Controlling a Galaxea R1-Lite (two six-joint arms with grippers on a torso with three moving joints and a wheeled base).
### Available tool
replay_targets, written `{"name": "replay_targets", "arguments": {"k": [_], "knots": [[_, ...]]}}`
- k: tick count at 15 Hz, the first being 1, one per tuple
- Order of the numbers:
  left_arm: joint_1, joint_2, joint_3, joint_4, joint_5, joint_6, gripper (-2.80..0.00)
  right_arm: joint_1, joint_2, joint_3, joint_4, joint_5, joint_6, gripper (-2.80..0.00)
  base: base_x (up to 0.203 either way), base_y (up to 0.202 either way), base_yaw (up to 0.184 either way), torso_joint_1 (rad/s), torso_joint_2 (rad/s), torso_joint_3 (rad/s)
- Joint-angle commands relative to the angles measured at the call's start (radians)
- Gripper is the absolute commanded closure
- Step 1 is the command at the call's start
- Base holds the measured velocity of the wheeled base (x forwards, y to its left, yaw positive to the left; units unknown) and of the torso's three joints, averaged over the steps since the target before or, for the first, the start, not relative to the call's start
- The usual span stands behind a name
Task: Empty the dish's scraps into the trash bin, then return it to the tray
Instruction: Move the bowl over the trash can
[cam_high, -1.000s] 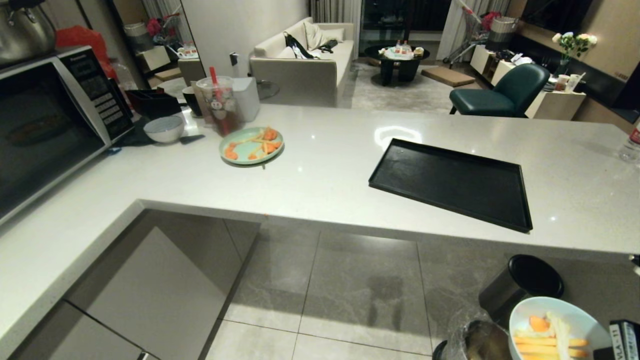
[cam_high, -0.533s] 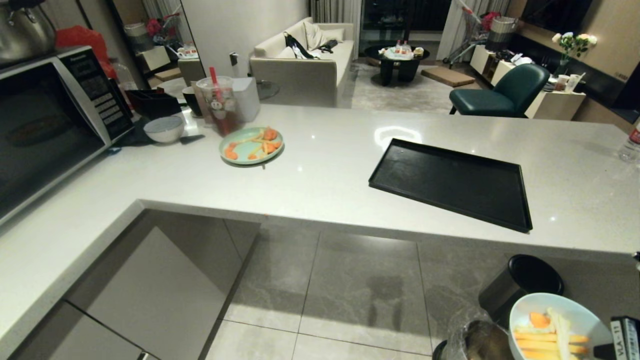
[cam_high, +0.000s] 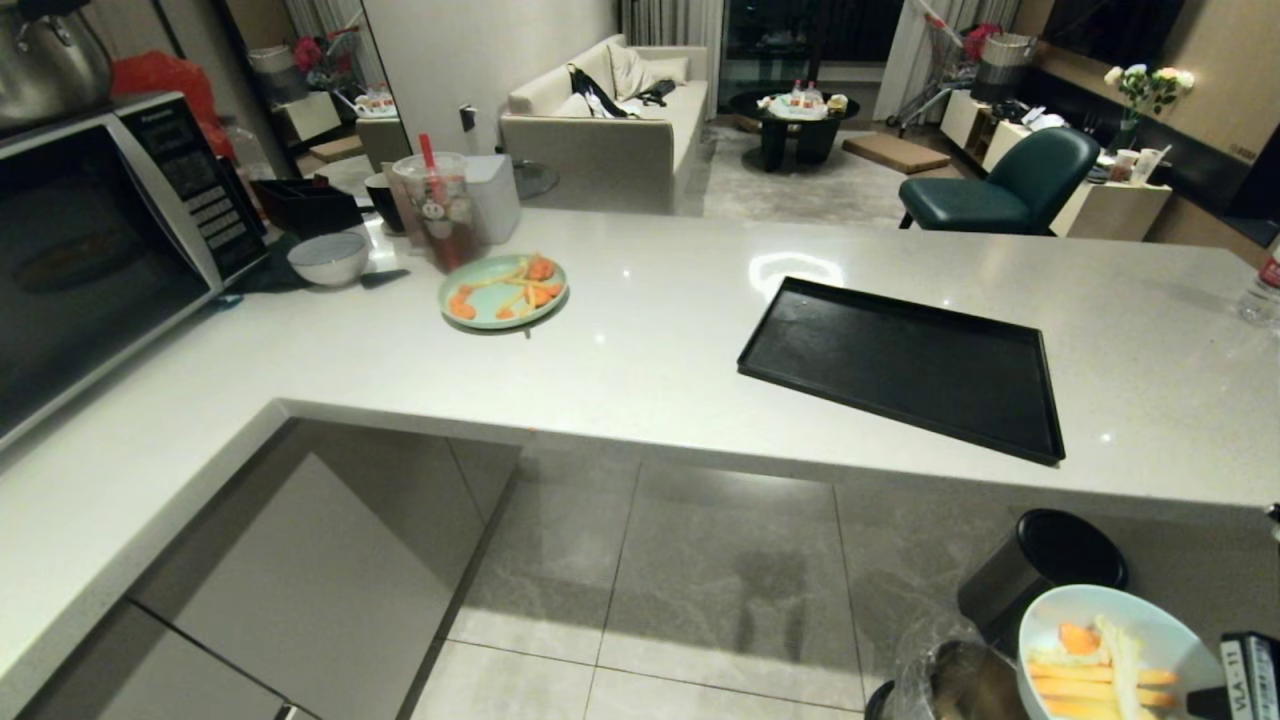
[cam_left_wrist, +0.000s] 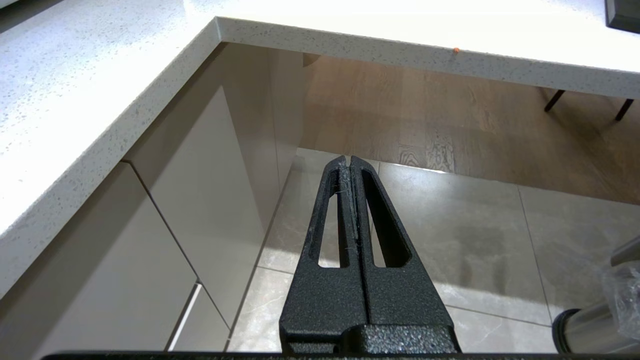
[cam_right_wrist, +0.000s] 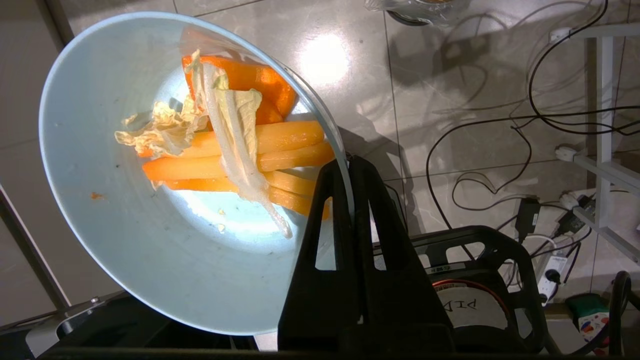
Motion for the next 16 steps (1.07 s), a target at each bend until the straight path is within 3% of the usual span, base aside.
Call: {"name": "replay_targets", "arguments": {"k": [1,6,16], "knots": [[0.000,0.000,0.000,-0.001,0.001,-0.001,0.00,-0.001,0.002,-0.002,0.005,-0.001,0.003,0.00,0.000,0.000,0.000,0.000,0.00,0.000],[-0.001,0.001,0.000,-0.001,0.001,-0.001,0.00,-0.002,0.002,-0.003,0.005,-0.002,0.003,0.00,-0.002,0.000,-0.015,0.002,0.00,0.000],[0.000,0.001,0.000,-0.001,0.001,-0.001,0.00,-0.002,0.002,0.000,0.005,-0.004,0.026,0.00,0.001,0.008,-0.171,0.003,0.00,0.003]]}}
